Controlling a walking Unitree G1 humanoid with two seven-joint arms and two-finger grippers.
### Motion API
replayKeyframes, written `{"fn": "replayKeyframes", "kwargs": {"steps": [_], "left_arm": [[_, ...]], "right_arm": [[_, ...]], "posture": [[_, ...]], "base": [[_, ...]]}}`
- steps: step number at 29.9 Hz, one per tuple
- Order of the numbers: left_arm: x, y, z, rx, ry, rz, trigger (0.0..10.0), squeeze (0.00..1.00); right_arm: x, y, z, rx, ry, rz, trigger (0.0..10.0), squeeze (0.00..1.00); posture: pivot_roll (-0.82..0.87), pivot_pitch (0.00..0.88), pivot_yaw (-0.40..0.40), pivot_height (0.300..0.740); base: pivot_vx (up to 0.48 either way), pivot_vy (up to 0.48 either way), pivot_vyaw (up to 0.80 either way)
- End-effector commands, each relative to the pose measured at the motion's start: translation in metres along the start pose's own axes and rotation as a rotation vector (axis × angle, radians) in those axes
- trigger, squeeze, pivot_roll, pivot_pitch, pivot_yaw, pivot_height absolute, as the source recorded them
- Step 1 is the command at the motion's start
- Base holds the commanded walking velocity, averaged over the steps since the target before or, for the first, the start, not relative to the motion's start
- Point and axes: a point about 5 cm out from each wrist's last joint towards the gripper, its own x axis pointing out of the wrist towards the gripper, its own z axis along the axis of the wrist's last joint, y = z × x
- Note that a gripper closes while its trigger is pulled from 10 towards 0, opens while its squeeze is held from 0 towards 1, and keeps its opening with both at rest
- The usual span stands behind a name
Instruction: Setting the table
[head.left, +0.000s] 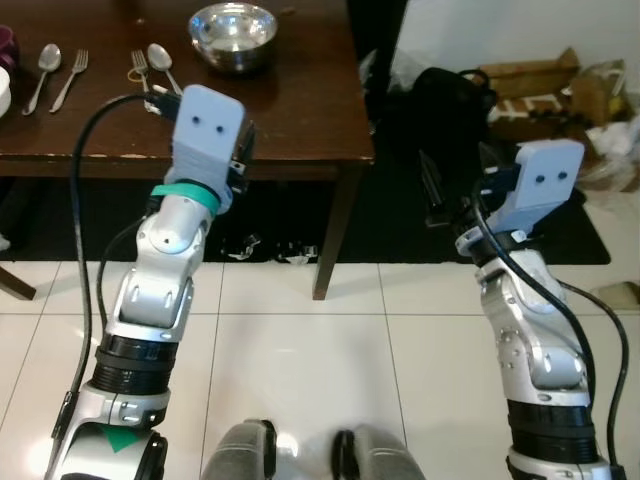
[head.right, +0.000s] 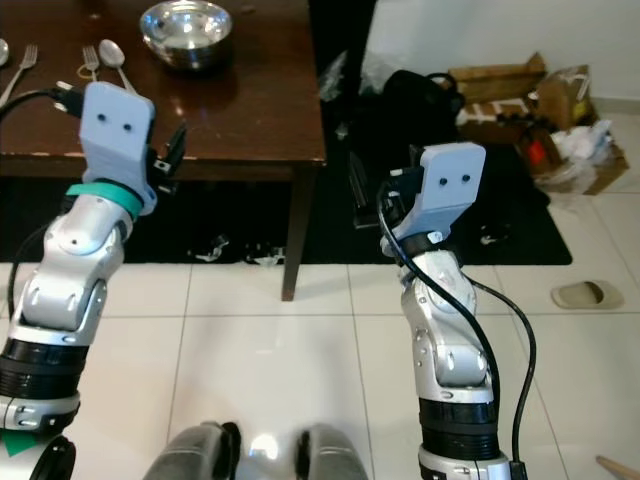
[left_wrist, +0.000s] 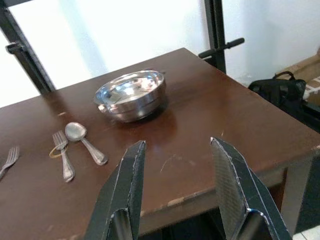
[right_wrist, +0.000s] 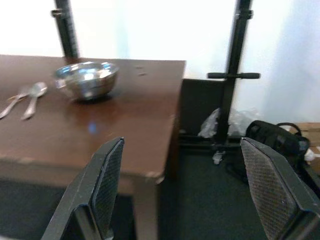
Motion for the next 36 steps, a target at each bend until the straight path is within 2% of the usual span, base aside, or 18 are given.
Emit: {"fn": "replayKeyframes", "kwargs": {"steps": [1,3,6,18,25,36], "left_arm": [[0.000,-0.006,-0.002,0.005,0.008,-0.023,10.0,0.00],[0.000,-0.008,-0.001,0.003,0.006,-0.033,10.0,0.00],[0.000,-0.008,-0.001,0.003,0.004,-0.037,10.0,0.00],[0.000,-0.006,0.000,0.022,-0.007,-0.013,10.0,0.00],[0.001,-0.006,0.001,0.023,-0.012,-0.006,10.0,0.00],[-0.004,-0.015,0.004,0.009,-0.033,-0.121,10.0,0.00]], "right_arm": [[-0.001,-0.012,-0.003,0.000,0.020,-0.059,10.0,0.00],[-0.001,-0.020,-0.002,-0.005,0.019,-0.106,10.0,0.00],[-0.001,-0.022,-0.002,-0.004,0.017,-0.112,10.0,0.00],[-0.001,-0.006,0.000,0.026,-0.002,-0.007,10.0,0.00],[0.001,-0.007,0.000,0.025,-0.002,-0.012,10.0,0.00],[0.000,-0.009,-0.001,0.021,0.000,-0.020,10.0,0.00]], "posture": [[0.00,0.088,0.022,0.740],[0.00,0.088,0.023,0.740],[0.00,0.088,0.024,0.740],[0.01,0.079,0.023,0.740],[0.01,0.073,0.024,0.740],[0.01,0.064,0.026,0.740]], "base": [[0.458,0.000,0.00],[0.461,0.000,0.00],[0.459,0.000,0.00],[0.461,0.000,0.00],[0.456,0.000,0.00],[0.000,0.000,0.00]]}}
